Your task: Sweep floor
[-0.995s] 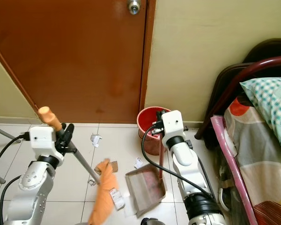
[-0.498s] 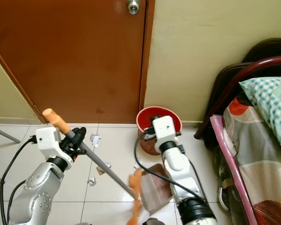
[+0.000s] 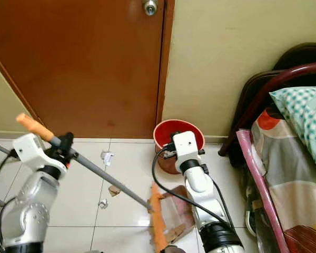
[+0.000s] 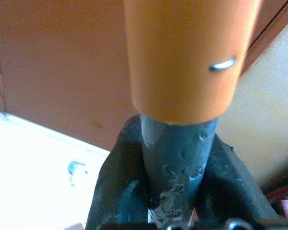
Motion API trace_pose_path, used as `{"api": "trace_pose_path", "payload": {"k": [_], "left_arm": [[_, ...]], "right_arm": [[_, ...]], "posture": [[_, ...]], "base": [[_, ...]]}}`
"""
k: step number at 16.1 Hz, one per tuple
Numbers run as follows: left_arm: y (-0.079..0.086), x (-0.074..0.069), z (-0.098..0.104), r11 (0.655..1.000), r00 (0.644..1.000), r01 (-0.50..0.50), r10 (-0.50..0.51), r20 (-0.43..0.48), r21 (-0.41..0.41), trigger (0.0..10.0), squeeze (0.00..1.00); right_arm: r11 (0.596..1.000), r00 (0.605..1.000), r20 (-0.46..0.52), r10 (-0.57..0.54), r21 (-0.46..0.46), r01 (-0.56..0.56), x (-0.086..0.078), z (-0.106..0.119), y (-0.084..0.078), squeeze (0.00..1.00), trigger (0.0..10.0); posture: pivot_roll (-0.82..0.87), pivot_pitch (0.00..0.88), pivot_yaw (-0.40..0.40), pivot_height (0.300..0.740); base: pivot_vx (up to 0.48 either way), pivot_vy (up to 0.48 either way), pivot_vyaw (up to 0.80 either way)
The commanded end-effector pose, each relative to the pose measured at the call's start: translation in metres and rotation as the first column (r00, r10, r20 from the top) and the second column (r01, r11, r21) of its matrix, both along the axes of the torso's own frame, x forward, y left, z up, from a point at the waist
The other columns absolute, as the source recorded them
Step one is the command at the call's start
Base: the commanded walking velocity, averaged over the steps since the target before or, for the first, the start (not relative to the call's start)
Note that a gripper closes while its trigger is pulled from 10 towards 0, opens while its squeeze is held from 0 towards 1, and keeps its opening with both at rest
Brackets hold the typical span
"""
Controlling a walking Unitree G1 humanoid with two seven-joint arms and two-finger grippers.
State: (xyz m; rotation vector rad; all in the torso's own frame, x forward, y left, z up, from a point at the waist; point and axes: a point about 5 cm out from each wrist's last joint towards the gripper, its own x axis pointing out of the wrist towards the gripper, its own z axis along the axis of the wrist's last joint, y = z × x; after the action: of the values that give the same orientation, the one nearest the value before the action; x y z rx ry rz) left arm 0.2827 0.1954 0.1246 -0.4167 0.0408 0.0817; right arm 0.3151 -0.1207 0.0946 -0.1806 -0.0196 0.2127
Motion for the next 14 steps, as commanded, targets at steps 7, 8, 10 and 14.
{"api": "trace_pose_path", "payload": {"k": [7, 8, 10, 14], "left_arm": [[0.016, 0.002, 0.022, 0.975, 0.993, -0.053, 0.028, 0.119, 0.214, 10.0, 0.00], [0.016, 0.000, 0.021, 0.972, 0.993, -0.045, 0.020, 0.113, 0.229, 10.0, 0.00], [0.016, -0.005, 0.013, 0.962, 0.996, -0.024, 0.000, 0.089, 0.273, 10.0, 0.00], [0.004, -0.008, 0.011, 0.974, 0.995, 0.044, -0.064, 0.081, 0.224, 10.0, 0.00]], "right_arm": [[0.991, 0.986, -0.145, -0.078, 0.099, 0.093, 0.000, -0.018, -0.011, 0.00, 10.0], [0.987, 0.983, -0.158, -0.090, 0.116, 0.109, 0.001, -0.019, -0.013, 0.00, 10.0], [0.970, 0.973, -0.192, -0.125, 0.184, 0.160, 0.005, -0.018, -0.019, 0.00, 10.0], [0.975, 0.976, -0.187, -0.111, 0.172, 0.144, 0.008, -0.016, -0.021, 0.00, 10.0]], "posture": [[0.10, 0.117, -0.027, 0.740], [0.10, 0.117, -0.027, 0.740], [0.10, 0.118, -0.027, 0.740], [0.11, 0.116, -0.031, 0.740]], "base": [[0.000, 0.000, 0.00], [0.000, 0.000, 0.00], [0.000, 0.000, 0.00], [0.000, 0.000, 0.00]]}}
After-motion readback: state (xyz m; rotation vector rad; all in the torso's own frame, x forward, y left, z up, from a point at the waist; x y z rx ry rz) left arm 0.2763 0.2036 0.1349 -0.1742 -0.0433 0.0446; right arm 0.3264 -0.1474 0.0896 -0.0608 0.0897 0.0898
